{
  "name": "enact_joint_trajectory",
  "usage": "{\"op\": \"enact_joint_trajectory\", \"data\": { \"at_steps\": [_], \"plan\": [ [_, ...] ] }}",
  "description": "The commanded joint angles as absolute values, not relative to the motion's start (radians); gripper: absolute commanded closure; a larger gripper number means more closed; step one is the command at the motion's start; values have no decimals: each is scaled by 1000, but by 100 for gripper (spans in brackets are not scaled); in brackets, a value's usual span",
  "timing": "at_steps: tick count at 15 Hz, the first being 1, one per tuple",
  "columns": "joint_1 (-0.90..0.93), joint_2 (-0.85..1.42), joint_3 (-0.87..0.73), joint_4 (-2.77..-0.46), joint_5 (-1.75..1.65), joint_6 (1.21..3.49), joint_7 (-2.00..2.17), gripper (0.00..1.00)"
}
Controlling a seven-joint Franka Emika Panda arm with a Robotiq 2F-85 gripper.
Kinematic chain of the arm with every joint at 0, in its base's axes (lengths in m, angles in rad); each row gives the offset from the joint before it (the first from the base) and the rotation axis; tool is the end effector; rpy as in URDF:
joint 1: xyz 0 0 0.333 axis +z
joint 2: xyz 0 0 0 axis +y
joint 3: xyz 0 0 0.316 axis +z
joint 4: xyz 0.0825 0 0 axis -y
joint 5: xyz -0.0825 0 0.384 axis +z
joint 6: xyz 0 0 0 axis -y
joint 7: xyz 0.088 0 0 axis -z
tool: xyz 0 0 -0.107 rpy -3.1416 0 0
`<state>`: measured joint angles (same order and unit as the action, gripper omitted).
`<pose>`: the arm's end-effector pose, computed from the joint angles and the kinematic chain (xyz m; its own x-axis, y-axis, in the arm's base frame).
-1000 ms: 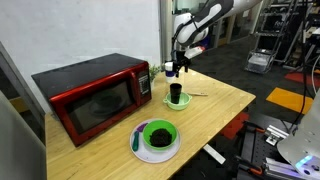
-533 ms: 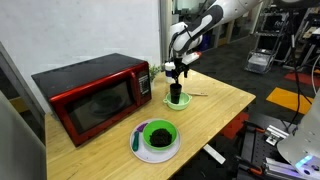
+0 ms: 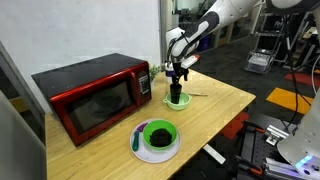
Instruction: Remove the black cup from the light green pot, use the ladle to scoop out some of the contents in the green bowl into the pot
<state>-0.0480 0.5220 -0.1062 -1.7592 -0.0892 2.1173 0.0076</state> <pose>0.6362 -0.0978 0.2600 0.9806 -0.1079 -0.1636 -0.0885 -0.9886 0.1215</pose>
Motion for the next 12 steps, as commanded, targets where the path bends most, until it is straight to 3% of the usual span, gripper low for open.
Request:
{"op": "enact_joint_trajectory", "data": {
  "at_steps": [1,2,3,4,12],
  "plan": [
    [-48,556,-98,-1722,-112,2088,6,0],
    [-46,558,-97,-1725,-114,2090,4,0],
    [-45,562,-96,-1725,-117,2093,1,25],
    [-44,566,-96,-1724,-121,2096,0,26],
    [-45,568,-83,-1736,-126,2103,-12,84]
  ]
}}
